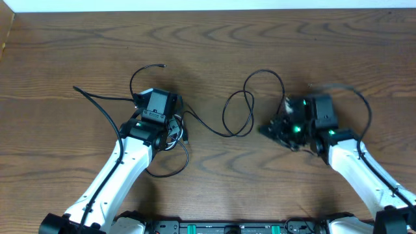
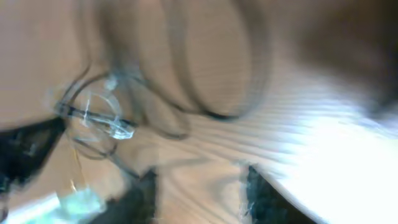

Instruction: Untangle cables

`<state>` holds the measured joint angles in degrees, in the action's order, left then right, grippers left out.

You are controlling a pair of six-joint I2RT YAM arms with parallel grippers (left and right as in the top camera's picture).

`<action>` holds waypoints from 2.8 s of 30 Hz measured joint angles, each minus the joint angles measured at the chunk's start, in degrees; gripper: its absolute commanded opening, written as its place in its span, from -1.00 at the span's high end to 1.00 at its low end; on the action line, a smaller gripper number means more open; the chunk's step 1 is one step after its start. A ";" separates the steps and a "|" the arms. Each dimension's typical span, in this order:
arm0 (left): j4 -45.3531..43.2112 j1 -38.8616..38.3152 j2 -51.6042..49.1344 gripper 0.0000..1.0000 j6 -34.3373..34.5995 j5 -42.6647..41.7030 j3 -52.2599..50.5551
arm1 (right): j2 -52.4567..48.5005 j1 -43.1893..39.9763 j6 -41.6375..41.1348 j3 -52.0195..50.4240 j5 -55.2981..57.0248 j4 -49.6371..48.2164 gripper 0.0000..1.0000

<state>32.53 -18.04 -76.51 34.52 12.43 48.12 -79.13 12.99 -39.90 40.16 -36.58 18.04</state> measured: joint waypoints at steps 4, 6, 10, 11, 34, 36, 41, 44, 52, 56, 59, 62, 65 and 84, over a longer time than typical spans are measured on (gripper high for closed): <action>0.00 0.00 0.00 0.84 0.00 0.00 0.00 | 0.02 4.17 2.14 2.47 3.10 -3.48 -0.61; 0.00 0.00 0.00 0.84 0.00 0.00 0.00 | 0.00 6.10 2.34 2.47 6.88 -4.04 -0.68; 0.00 0.00 0.00 0.84 0.00 0.00 0.00 | -0.26 10.84 1.70 2.47 16.20 -4.28 -0.73; 0.00 0.00 0.00 0.84 0.00 0.02 0.00 | -0.70 11.87 1.51 2.47 18.29 -4.55 -0.74; 0.00 0.00 0.00 0.85 0.00 0.00 0.00 | -1.49 6.10 0.96 2.56 27.02 -7.69 0.98; 0.00 0.00 0.00 0.84 0.00 -0.07 0.00 | -0.33 3.56 1.09 2.56 27.54 -4.26 0.98; 0.00 0.00 0.00 0.84 0.00 -0.31 0.00 | -0.35 -1.33 1.84 2.49 32.92 6.14 0.98; -0.02 0.00 0.00 0.84 0.00 -0.35 0.00 | -0.35 -3.41 2.71 2.54 38.77 11.10 0.98; -0.07 0.00 0.00 0.84 0.00 -0.48 0.00 | -0.35 -5.14 3.32 2.25 48.74 13.99 0.92; -0.07 0.00 0.00 0.84 0.00 -0.48 0.00 | -0.35 -5.16 4.07 2.03 50.21 12.52 0.43; -0.07 0.00 0.00 0.84 0.00 -0.48 0.00 | -0.35 -5.27 5.46 2.03 46.73 10.03 0.10; -0.07 0.00 0.00 0.84 0.00 -0.48 0.00 | -0.35 -5.27 6.69 2.38 40.98 9.25 -0.03; -0.07 0.00 0.00 0.84 0.00 -0.48 0.00 | -0.35 -5.27 6.97 4.00 33.27 7.67 -0.04; -2.86 0.00 0.00 0.84 -4.20 -6.54 0.00 | -0.55 5.03 -6.84 5.84 12.66 1.11 -0.38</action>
<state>29.67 -18.04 -76.51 30.33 5.89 48.12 -79.68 18.02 -46.74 46.00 -23.92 19.16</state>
